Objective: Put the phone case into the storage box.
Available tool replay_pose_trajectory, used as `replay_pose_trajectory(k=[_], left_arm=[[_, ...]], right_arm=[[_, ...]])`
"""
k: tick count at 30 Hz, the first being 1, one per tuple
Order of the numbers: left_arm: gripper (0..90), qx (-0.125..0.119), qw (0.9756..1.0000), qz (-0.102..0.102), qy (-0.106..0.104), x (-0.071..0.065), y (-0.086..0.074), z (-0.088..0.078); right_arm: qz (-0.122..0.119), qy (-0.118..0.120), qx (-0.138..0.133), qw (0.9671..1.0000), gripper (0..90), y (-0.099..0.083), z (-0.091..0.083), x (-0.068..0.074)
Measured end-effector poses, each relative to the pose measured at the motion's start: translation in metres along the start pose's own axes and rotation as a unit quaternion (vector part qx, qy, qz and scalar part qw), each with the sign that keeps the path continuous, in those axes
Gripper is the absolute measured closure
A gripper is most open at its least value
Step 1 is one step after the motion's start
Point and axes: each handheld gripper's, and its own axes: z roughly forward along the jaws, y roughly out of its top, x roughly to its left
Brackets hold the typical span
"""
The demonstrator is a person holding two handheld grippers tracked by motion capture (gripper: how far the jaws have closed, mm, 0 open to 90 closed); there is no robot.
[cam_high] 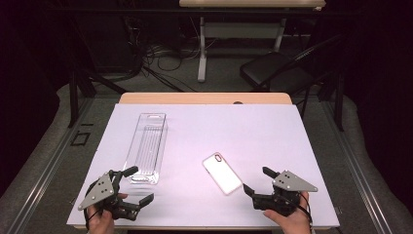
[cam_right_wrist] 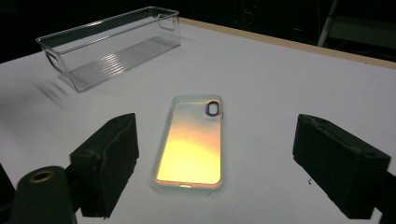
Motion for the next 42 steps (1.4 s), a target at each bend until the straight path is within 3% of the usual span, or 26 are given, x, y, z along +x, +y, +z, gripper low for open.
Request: replay_pose_trajectory(k=[11,20,22,24,25,28,29,31,33,34,35,36,37,40,41,42], left_arm=[[0.3,0.003,1.0,0.001,-0.002,-0.001,0.0,0.001],[0.3,0.005,1.0,0.002,-0.004,-0.001,0.0,0.001],[0.3,0.005,1.0,0.001,-0.004,-0.001,0.0,0.001],[0.2,0.004,1.0,0.001,-0.003,-0.001,0.0,0.001],[0.3,0.005,1.0,0.001,-0.003,-0.001,0.0,0.001],[0.3,0.004,1.0,0.0,-0.003,-0.001,-0.001,0.001],[0.3,0.004,1.0,0.0,-0.002,-0.001,-0.001,0.001],[0.3,0.004,1.0,0.0,-0.002,-0.001,-0.001,0.001],[0.3,0.004,1.0,-0.002,-0.002,-0.001,-0.001,0.001],[0.3,0.004,1.0,-0.002,-0.002,-0.001,-0.001,0.001],[0.3,0.003,1.0,-0.002,-0.002,-0.001,-0.001,0.002],[0.3,0.003,1.0,-0.002,-0.002,-0.001,-0.001,0.002],[0.3,0.003,1.0,-0.002,-0.002,-0.001,-0.001,0.002],[0.3,0.004,1.0,-0.001,-0.002,0.0,-0.001,0.002],[0.3,0.006,1.0,0.0,-0.001,0.0,-0.001,0.001],[0.3,0.006,1.0,0.0,-0.001,0.0,-0.001,0.001]], right_arm=[[-0.012,0.006,0.032,0.9994,26.1,0.02,0.014,0.0],[-0.008,0.002,0.09,0.9959,29.0,0.036,0.036,-0.009],[-0.007,0.003,0.116,0.9932,29.0,0.041,0.045,-0.011],[-0.009,0.002,0.125,0.9922,28.9,0.043,0.048,-0.011],[-0.016,0.0,0.14,0.99,28.9,0.047,0.053,-0.01],[-0.02,-0.002,0.155,0.9876,28.9,0.051,0.058,-0.01],[-0.018,-0.003,0.171,0.9851,28.9,0.055,0.062,-0.01],[-0.02,-0.004,0.175,0.9843,29.1,0.057,0.065,-0.01],[-0.022,-0.007,0.205,0.9785,31.4,0.062,0.072,-0.01],[-0.022,-0.007,0.205,0.9785,31.4,0.062,0.072,-0.01],[-0.02,-0.009,0.221,0.9749,32.6,0.065,0.077,-0.012],[-0.02,-0.009,0.221,0.9749,32.6,0.065,0.077,-0.012],[-0.024,-0.007,0.238,0.9708,34.6,0.068,0.081,-0.013],[-0.031,-0.006,0.255,0.9665,35.4,0.071,0.088,-0.014],[-0.031,-0.006,0.255,0.9665,35.4,0.071,0.088,-0.014],[-0.037,-0.005,0.266,0.9633,36.1,0.073,0.092,-0.014]])
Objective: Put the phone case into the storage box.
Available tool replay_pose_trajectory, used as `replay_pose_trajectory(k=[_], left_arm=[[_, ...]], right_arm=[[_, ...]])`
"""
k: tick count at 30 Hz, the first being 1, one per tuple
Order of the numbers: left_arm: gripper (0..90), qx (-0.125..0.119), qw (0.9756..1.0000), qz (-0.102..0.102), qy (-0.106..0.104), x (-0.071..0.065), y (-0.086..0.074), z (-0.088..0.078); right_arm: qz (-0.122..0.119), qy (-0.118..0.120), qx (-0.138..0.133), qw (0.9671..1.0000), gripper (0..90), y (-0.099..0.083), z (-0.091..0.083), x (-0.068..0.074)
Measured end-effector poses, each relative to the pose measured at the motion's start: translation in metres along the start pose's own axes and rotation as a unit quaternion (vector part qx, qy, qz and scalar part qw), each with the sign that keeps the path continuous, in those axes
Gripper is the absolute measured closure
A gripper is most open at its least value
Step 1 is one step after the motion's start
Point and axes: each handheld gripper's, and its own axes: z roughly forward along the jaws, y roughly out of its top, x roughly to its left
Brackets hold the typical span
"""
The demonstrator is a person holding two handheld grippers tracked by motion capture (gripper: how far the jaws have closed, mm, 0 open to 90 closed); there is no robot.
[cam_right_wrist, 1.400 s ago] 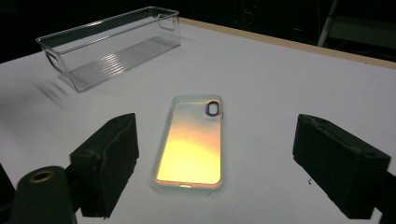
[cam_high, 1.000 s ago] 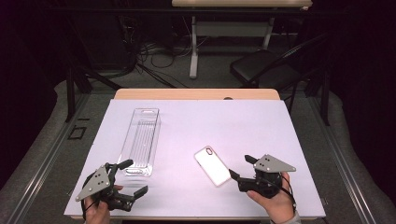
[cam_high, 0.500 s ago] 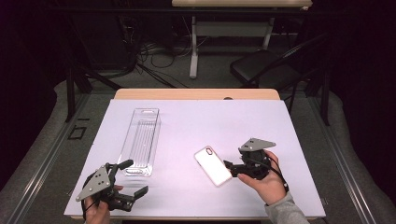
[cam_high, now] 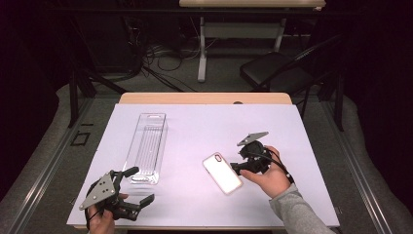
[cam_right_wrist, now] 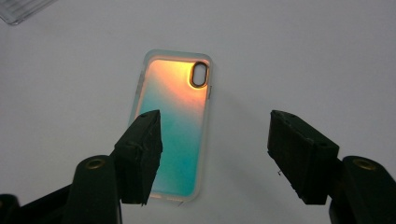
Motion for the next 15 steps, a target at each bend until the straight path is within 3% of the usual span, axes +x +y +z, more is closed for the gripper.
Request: replay_pose_trajectory(k=[5,8,10,11,15], left_arm=[[0.3,0.0,1.0,0.0,0.0,0.0,0.0,0.0],[0.3,0.001,1.0,0.001,0.0,0.0,0.0,0.0],[0.2,0.001,1.0,0.001,0.0,0.0,0.0,0.0],[0.3,0.001,1.0,0.0,0.0,0.0,0.0,0.0],[0.3,0.003,1.0,0.001,-0.001,0.0,0.0,0.001]], right_arm=[[-0.006,-0.001,0.019,0.9998,38.3,0.007,0.005,-0.001],[-0.004,-0.003,0.047,0.9989,39.1,0.014,0.011,-0.002],[-0.006,-0.007,0.051,0.9987,38.9,0.015,0.013,-0.003],[0.001,-0.004,0.067,0.9977,38.8,0.018,0.017,-0.002],[-0.004,0.003,0.066,0.9978,41.3,0.02,0.023,-0.002]])
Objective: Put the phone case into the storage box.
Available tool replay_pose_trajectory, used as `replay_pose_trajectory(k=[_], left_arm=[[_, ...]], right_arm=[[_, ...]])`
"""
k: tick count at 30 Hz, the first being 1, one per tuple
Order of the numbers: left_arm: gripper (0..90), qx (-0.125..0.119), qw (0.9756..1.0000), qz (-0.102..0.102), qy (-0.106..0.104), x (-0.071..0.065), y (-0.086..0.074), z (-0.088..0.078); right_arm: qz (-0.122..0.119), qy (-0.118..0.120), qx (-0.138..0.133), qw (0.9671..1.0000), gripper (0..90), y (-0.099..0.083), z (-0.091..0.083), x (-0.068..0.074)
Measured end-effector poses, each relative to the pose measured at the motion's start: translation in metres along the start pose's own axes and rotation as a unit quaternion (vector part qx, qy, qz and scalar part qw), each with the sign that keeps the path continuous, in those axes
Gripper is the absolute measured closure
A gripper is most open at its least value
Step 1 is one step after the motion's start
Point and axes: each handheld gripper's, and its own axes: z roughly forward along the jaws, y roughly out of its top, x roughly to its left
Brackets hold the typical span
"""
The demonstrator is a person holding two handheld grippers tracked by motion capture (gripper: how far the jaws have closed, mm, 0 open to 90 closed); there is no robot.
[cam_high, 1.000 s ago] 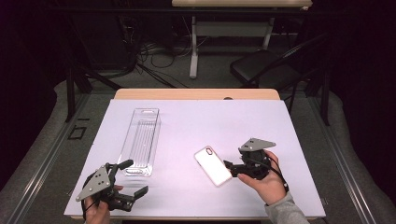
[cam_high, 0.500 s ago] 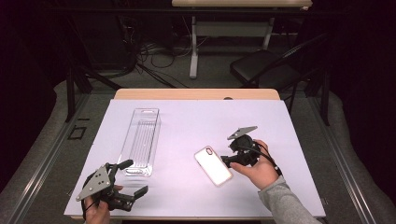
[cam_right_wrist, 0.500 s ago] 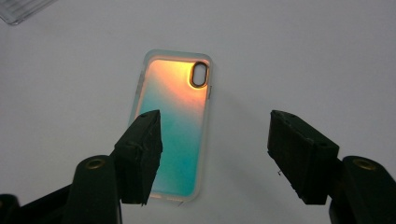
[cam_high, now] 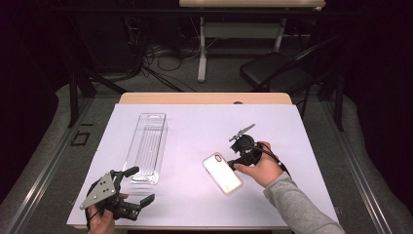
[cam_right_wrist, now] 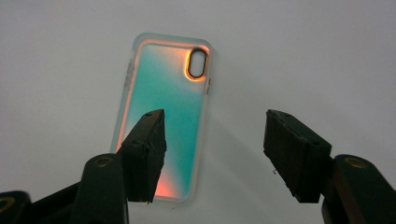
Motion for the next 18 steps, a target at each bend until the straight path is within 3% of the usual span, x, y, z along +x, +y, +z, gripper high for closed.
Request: replay_pose_trajectory(k=[5,8,15,18], left_arm=[[0.3,-0.002,1.0,-0.003,0.001,0.001,0.0,0.0],[0.3,-0.001,1.0,-0.002,0.001,0.001,0.0,0.0],[0.3,0.001,1.0,-0.002,-0.002,0.0,0.0,0.0],[0.3,-0.001,1.0,-0.003,-0.002,0.0,0.0,0.001]], right_arm=[[0.001,0.0,0.022,0.9998,41.8,0.005,0.009,0.003],[-0.007,-0.003,0.016,0.9999,41.8,0.006,0.012,0.003],[-0.012,0.01,0.037,0.9992,52.9,0.011,0.02,-0.001],[-0.019,0.009,0.05,0.9985,53.7,0.012,0.024,-0.002]])
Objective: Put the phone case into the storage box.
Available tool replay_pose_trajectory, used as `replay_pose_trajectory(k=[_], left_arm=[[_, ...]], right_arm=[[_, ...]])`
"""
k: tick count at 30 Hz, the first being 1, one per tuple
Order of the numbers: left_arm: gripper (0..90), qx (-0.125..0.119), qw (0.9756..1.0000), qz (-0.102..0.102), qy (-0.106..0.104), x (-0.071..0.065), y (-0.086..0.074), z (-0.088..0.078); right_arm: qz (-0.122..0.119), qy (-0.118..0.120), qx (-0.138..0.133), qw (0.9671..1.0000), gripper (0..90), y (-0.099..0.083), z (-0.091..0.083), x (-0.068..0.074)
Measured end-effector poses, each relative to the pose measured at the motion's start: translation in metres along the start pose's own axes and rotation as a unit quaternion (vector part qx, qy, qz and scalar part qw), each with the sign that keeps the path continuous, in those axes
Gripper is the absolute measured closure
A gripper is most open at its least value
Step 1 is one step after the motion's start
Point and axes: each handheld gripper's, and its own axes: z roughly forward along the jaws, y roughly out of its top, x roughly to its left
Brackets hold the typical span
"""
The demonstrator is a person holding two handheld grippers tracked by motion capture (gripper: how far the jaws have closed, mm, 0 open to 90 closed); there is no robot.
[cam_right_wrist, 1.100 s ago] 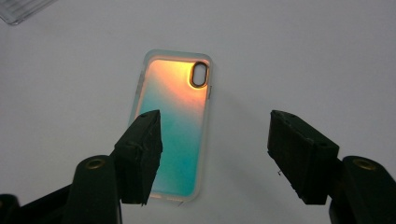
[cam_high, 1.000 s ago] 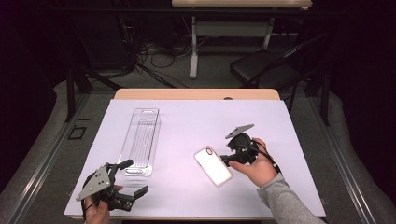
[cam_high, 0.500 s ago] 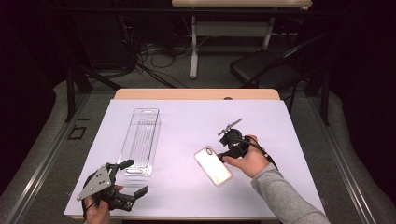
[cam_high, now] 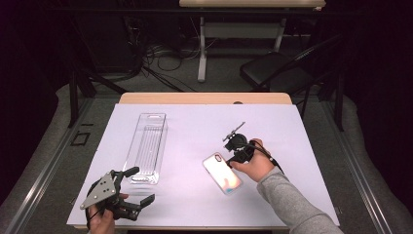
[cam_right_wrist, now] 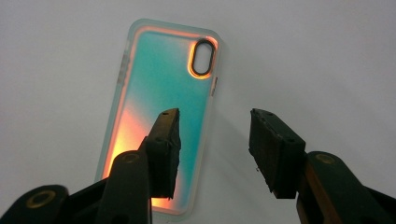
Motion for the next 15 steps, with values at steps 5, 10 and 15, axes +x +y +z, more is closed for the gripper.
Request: replay_pose_trajectory(k=[5,10,15], left_arm=[[0.3,0.0,1.0,-0.001,-0.002,0.0,0.0,0.0],[0.3,0.001,1.0,-0.001,-0.001,0.0,0.0,0.0],[0.3,0.001,1.0,0.0,-0.002,0.0,0.0,0.0]], right_arm=[[0.007,0.006,0.014,0.9999,55.6,0.003,0.006,-0.002],[0.019,0.001,0.026,0.9995,54.2,0.004,0.014,-0.002],[0.056,0.005,0.039,0.9976,55.1,0.005,0.019,-0.002]])
